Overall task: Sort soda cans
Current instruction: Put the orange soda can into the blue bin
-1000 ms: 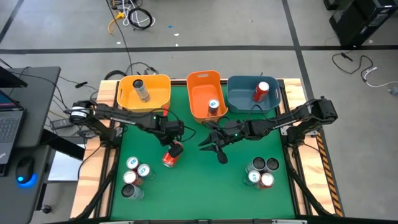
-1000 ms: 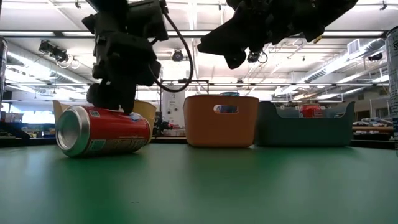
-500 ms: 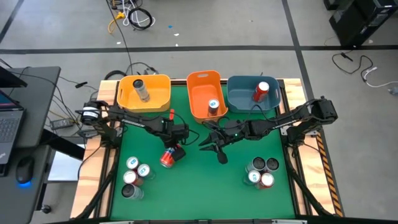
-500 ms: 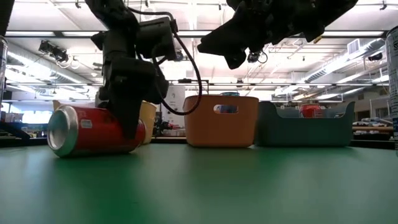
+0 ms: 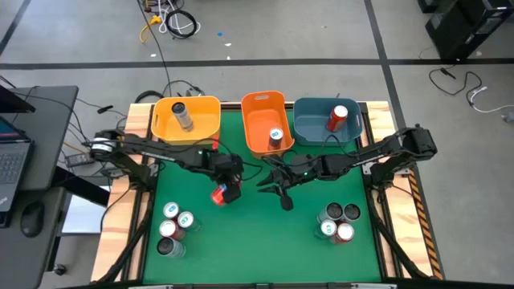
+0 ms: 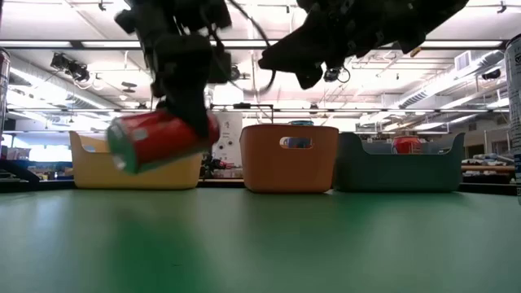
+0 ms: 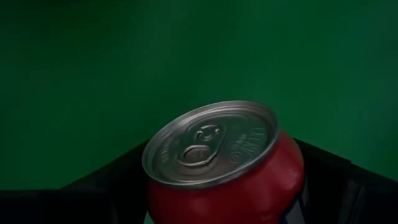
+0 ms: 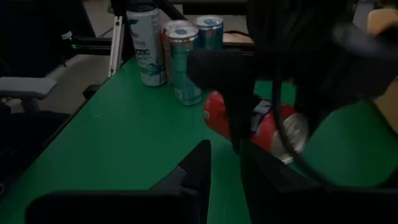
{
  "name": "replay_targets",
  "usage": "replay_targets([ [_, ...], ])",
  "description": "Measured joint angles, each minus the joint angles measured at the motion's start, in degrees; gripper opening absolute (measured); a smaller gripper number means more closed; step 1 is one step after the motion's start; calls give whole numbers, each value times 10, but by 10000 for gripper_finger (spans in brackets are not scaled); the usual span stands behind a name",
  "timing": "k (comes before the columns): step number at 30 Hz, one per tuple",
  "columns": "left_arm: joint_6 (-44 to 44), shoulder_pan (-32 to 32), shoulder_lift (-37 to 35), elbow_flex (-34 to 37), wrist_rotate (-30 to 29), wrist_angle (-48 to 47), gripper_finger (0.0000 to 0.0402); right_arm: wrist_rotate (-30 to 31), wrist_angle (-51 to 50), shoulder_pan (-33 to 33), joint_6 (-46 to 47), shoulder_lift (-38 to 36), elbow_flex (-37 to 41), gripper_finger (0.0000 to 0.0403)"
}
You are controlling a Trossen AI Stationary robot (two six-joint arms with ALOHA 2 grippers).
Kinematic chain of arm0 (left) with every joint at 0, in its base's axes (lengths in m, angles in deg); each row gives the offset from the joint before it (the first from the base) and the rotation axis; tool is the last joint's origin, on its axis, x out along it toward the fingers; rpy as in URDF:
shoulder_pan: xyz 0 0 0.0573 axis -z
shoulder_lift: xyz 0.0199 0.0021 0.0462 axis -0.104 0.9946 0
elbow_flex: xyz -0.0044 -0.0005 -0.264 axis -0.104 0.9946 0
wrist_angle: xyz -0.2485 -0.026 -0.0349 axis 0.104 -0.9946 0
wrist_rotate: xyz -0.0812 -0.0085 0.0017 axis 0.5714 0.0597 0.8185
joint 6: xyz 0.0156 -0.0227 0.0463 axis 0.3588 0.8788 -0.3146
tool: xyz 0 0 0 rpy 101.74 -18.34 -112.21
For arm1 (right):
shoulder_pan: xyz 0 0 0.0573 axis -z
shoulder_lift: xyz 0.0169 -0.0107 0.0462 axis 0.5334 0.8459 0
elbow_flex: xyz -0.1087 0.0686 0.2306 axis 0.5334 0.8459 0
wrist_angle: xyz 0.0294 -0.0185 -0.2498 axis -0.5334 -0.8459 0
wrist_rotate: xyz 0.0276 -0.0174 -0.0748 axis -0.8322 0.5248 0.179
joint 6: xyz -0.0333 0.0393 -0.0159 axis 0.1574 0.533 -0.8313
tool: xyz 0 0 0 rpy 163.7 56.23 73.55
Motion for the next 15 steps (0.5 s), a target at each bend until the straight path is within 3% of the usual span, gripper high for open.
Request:
replay_targets([
  [7, -92, 54, -59, 11, -139, 120, 320, 93, -74, -13, 6, -60, 0, 74],
  [15, -189, 103, -60, 120, -194, 462, 320, 126, -109, -49, 33, -78, 0, 74],
])
